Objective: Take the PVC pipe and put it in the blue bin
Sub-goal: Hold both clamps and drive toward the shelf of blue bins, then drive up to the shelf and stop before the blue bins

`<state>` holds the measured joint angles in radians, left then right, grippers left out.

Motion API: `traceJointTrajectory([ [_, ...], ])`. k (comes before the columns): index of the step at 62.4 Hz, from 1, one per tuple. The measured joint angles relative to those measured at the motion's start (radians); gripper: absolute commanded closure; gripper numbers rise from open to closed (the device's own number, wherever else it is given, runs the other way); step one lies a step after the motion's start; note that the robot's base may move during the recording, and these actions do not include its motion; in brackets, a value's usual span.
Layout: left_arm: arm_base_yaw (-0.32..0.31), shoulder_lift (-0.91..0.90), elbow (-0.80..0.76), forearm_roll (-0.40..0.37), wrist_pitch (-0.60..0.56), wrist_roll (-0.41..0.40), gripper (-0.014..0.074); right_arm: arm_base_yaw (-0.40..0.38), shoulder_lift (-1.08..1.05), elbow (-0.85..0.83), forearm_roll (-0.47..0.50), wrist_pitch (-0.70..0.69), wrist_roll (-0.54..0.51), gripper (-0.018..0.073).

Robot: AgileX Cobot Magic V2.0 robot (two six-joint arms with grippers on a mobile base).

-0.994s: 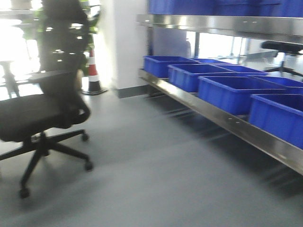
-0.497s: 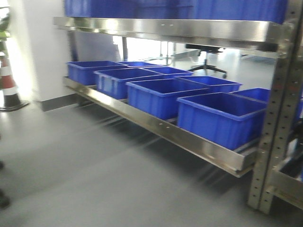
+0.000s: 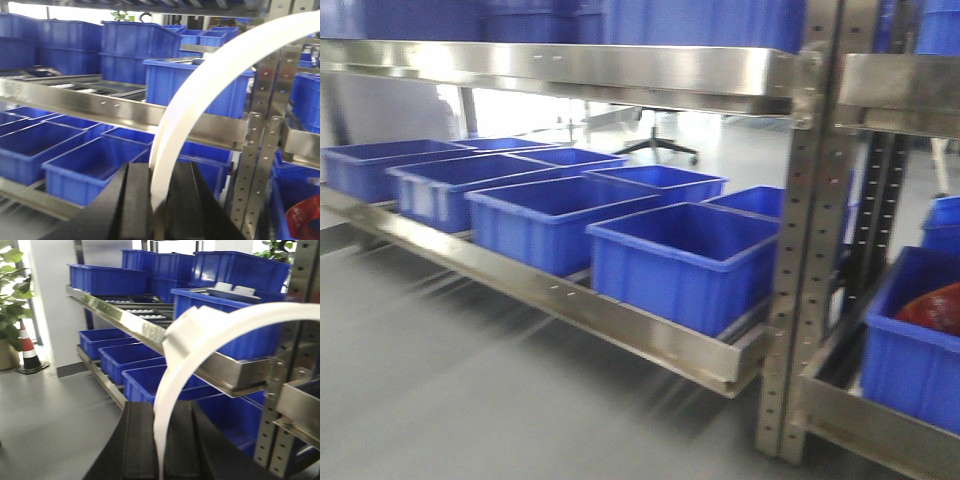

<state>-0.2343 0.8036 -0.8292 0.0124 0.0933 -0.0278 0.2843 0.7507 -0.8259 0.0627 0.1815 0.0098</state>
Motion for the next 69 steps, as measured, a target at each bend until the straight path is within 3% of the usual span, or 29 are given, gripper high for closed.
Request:
traceJointTrajectory([
  [69,0.002,0.0,0.0,0.0,0.0,0.0,0.0708,0.0,0.0,0.0,0.0,0.0,0.0,0.0727],
])
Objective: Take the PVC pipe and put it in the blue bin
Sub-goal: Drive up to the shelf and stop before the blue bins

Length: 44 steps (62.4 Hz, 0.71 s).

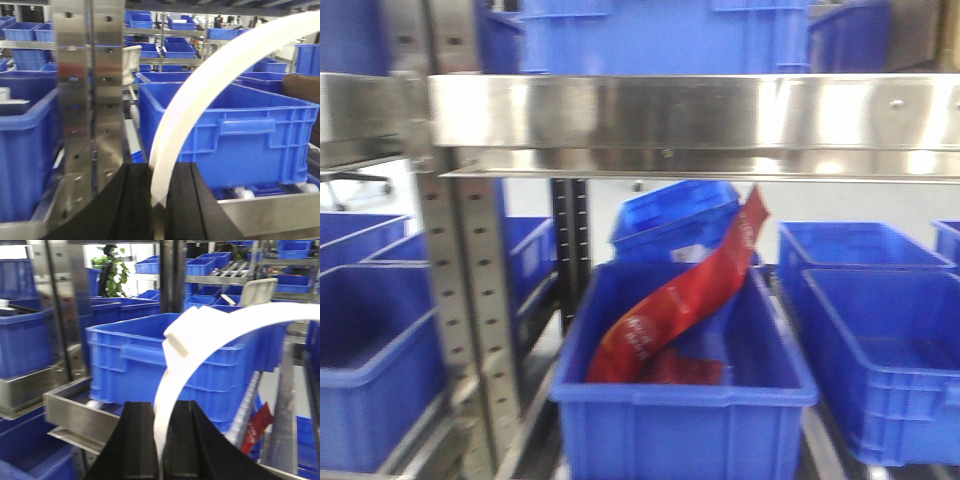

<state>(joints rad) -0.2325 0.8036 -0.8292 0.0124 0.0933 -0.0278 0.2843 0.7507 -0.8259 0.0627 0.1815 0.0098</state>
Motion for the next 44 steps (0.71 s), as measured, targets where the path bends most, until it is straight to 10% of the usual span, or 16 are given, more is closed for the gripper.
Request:
traceJointTrajectory([
  [44,0.0,0.0,0.0,0.0,0.0,0.0,0.0708,0.0,0.0,0.0,0.0,-0.002,0.0,0.0727],
])
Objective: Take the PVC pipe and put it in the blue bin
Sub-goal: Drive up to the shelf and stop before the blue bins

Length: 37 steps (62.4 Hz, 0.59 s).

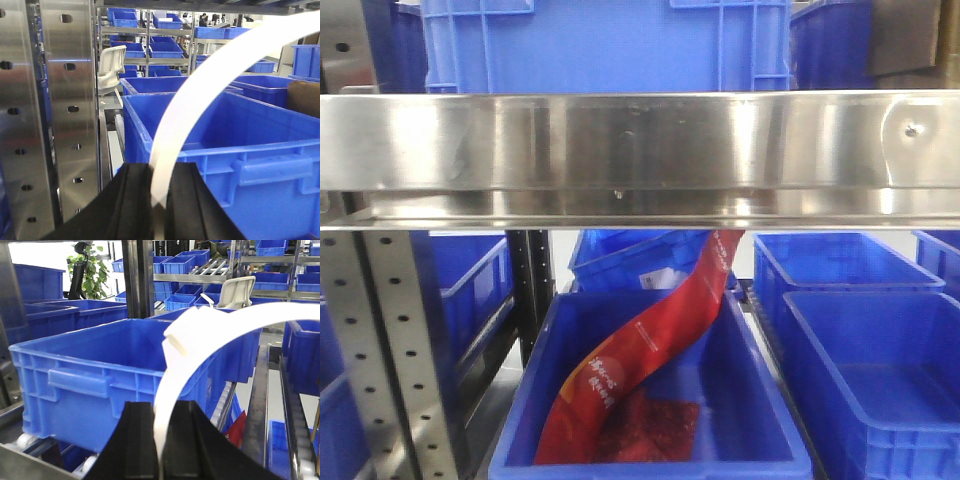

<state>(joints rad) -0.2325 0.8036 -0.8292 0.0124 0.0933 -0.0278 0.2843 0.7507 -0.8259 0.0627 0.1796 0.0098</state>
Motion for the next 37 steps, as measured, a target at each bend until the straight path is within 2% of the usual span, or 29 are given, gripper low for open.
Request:
traceJointTrajectory([
  [37,0.0,0.0,0.0,0.0,0.0,0.0,0.0708,0.0,0.0,0.0,0.0,0.0,0.0,0.0727],
])
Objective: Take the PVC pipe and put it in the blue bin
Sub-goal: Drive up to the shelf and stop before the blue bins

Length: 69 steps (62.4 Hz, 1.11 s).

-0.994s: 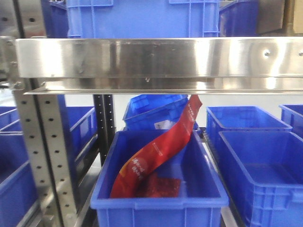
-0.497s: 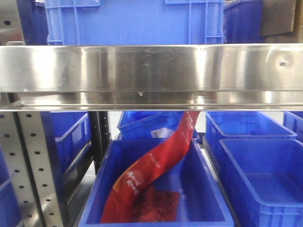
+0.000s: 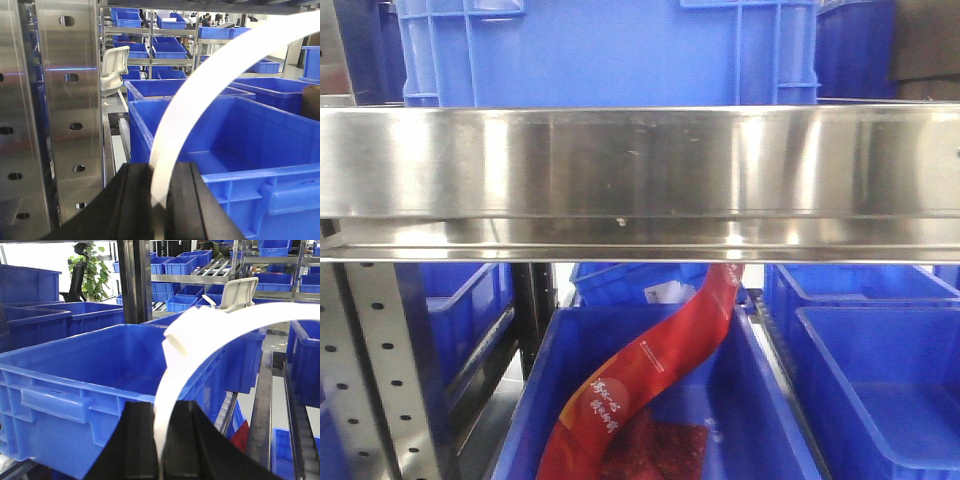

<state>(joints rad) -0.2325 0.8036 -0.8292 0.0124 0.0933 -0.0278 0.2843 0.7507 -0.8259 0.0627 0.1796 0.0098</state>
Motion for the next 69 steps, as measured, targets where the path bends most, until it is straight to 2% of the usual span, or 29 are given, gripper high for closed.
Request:
traceJointTrajectory([
  [69,0.0,0.0,0.0,0.0,0.0,0.0,0.0708,0.0,0.0,0.0,0.0,-0.028,-0.001,0.0727],
])
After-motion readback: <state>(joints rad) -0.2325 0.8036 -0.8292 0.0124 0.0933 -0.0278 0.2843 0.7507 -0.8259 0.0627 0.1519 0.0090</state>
